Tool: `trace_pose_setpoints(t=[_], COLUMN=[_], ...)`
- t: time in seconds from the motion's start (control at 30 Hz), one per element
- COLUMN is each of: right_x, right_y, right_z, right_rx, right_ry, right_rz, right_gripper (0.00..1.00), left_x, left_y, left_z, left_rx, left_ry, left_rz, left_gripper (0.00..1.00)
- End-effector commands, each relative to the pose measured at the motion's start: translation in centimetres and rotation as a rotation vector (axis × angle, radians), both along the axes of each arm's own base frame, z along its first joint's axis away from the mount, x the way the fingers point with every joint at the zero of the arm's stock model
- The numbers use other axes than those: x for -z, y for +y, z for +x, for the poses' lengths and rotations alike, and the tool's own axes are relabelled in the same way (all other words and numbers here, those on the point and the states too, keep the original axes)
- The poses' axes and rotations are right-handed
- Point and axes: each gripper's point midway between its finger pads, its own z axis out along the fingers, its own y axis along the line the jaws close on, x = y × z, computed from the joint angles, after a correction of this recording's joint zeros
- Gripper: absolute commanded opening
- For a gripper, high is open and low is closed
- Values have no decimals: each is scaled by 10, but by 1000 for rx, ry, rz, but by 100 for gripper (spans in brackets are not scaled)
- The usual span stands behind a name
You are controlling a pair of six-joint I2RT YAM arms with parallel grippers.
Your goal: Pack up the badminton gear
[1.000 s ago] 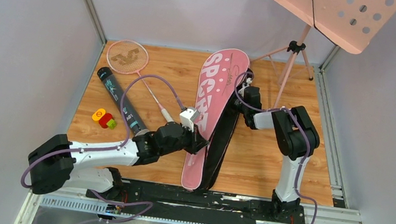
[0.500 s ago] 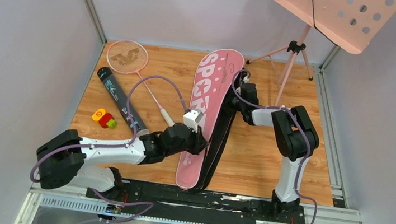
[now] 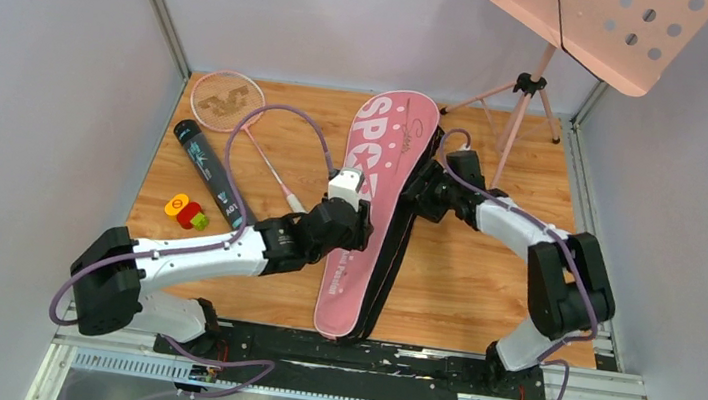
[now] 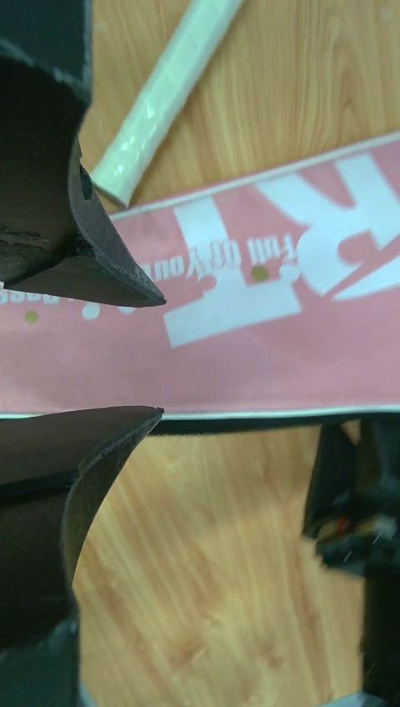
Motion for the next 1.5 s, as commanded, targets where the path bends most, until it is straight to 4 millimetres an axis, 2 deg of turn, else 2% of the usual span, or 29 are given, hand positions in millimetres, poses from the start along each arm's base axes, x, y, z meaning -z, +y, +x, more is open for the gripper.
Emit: trace_pose_setpoints(t=[0.0, 0.17, 0.3, 0.37, 0.5, 0.53, 0.57, 0.6, 0.63, 0.67, 0.7, 0.73, 0.77, 0.8, 0.83, 0.93, 1.1, 1.2, 1.47], right_x=[-15, -37, -61, -74, -98, -103, -107, -110, -113, -115, -117, -119, -120, -121, -122, -123, -123, -125, -122], right_y=[-29, -41, -38, -37, -33, -33, -33, -34, -34, -35, -35, -35, -35, -35, -34, -29, -23, -21, -20], right_z=[-24, -48, -66, -74, -86, -90, -92, -93, -95, -96, -98, -98, -99, -99, -99, -100, -103, -104, -103], right_rx=[58, 49, -10, -35, -76, -81, -82, -83, -83, -83, -84, -84, -85, -86, -91, -114, -143, -152, -160], right_ry=[-6, -62, -140, -178, -259, -281, -301, -318, -335, -347, -358, -368, -375, -379, -382, -377, -365, -368, -371], right_rz=[-94, -100, -60, -35, 17, 29, 36, 41, 45, 49, 54, 58, 61, 64, 68, 88, 117, 126, 124], right_gripper=[60, 58, 56, 56, 56, 55, 55, 55, 55, 55, 55, 55, 55, 55, 55, 55, 54, 54, 54], left_x=[-14, -12, 4, 12, 23, 34, 29, 42, 38, 50, 47, 59, 56, 65, 65, 77, 88, 95, 116], left_y=[46, 106, 153, 172, 195, 200, 201, 205, 205, 208, 208, 214, 216, 222, 225, 241, 256, 249, 255], left_z=[27, 59, 86, 102, 134, 141, 150, 156, 166, 172, 180, 184, 189, 192, 195, 198, 209, 218, 218], left_rx=[-201, -404, -560, -624, -693, -709, -719, -732, -738, -746, -750, -766, -775, -795, -807, -850, -874, -826, -842], left_ry=[-27, -15, 48, 93, 139, 165, 163, 197, 196, 222, 217, 238, 240, 255, 256, 282, 285, 284, 338], left_rz=[117, 163, 158, 148, 174, 194, 185, 201, 189, 208, 210, 239, 249, 278, 284, 290, 257, 211, 206], left_gripper=[55, 52, 52, 51, 50, 50, 50, 50, 49, 49, 48, 47, 47, 47, 47, 47, 46, 45, 43])
